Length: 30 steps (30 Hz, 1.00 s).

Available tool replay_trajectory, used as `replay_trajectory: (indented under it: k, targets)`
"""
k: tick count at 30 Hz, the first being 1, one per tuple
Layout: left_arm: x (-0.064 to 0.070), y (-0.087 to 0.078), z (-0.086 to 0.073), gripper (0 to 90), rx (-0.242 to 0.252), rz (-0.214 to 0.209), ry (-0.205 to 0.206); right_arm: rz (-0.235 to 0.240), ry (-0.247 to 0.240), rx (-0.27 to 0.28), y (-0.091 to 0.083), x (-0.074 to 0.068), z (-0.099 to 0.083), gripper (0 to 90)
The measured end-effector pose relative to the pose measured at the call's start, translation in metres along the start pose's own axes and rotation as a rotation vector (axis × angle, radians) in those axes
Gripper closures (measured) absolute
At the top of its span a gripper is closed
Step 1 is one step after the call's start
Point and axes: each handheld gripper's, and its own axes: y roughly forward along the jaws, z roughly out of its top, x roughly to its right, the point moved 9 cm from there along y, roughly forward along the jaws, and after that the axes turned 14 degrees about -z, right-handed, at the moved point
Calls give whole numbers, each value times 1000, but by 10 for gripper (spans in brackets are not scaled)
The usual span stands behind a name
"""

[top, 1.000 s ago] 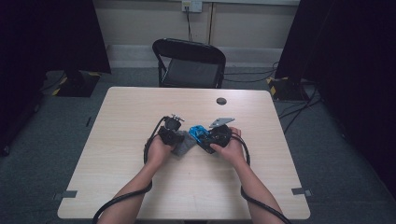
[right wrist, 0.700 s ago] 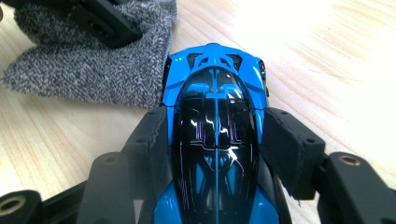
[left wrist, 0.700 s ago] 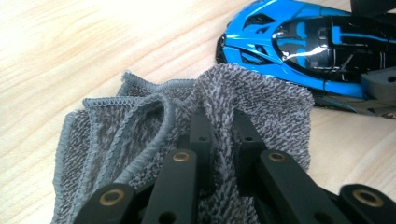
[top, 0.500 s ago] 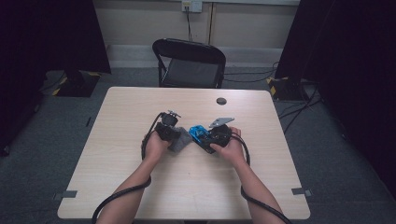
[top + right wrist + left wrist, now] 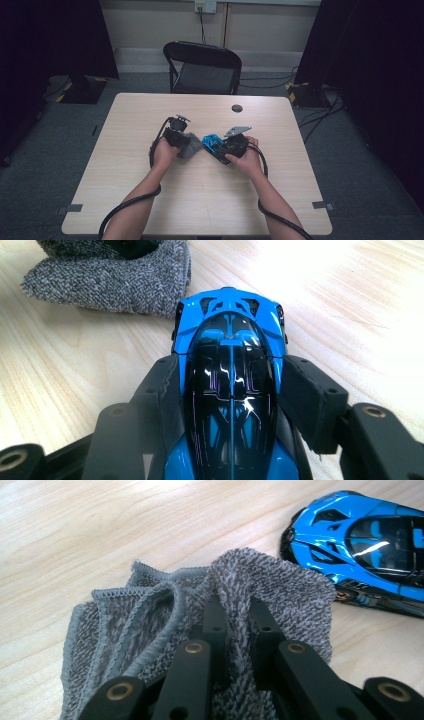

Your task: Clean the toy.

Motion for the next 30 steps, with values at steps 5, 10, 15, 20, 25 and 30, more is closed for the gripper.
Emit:
replay_trajectory:
  k: [5, 10, 15, 20, 25, 30]
  targets:
    - [-7, -3, 0, 818, 17, -4, -32, 2, -3, -9, 0, 0, 0, 422]
    - [-11, -13, 1, 818, 35, -3, -38, 2, -5, -9, 0, 0, 0, 422]
    - [4, -27, 1, 818, 69, -57, -10, -3, -3, -5, 0, 0, 0, 422]
    - [28, -35, -11, 816, 55, -99, 64, 0, 19, 18, 0, 1, -1, 421]
    - [60, -40, -29, 815, 37, -153, 137, 0, 26, 30, 0, 1, -2, 421]
    - [84, -35, -49, 813, 3, -197, 171, 3, 31, 28, 0, 1, -1, 421]
